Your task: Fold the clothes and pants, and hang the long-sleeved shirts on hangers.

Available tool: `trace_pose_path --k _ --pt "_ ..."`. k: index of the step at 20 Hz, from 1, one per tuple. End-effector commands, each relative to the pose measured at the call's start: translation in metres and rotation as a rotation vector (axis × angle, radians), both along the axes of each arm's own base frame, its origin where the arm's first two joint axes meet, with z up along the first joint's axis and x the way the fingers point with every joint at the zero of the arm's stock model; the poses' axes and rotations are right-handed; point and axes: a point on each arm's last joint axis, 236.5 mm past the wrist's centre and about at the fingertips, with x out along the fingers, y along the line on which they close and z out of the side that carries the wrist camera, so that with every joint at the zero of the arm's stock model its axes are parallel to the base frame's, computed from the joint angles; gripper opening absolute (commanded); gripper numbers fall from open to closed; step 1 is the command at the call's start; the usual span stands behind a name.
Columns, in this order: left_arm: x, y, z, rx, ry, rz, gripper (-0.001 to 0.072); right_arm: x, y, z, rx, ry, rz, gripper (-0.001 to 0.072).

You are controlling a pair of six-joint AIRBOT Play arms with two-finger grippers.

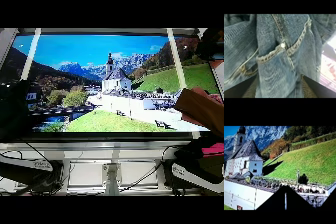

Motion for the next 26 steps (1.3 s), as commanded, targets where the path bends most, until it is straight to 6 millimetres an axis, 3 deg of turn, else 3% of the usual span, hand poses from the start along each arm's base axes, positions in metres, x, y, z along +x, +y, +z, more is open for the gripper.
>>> trace_pose_path --k 1,9,13,18,26 --pt "0.012 0.01 -0.029 -0.006 -0.006 0.033 0.0606 0.0 0.001 0.0 0.0 0.001 0.001 0.0045" --pt "0.006 0.029 -0.066 0.031 0.068 0.089 0.0606 0.0 0.001 0.0 0.0 0.001 0.001 0.0045" --pt "-0.001 0.043 -0.054 0.102 0.087 0.085 0.0606 0.0 0.0 0.0 0.0 0.001 0.001 0.0045" --pt "0.006 0.049 -0.028 0.151 0.022 0.078 0.0606 0.0 0.001 0.0 0.0 0.001 0.001 0.0045" --pt "-0.003 0.043 -0.049 0.105 0.087 0.089 0.0606 0.0 0.001 0.0 0.0 0.001 0.001 0.0045"
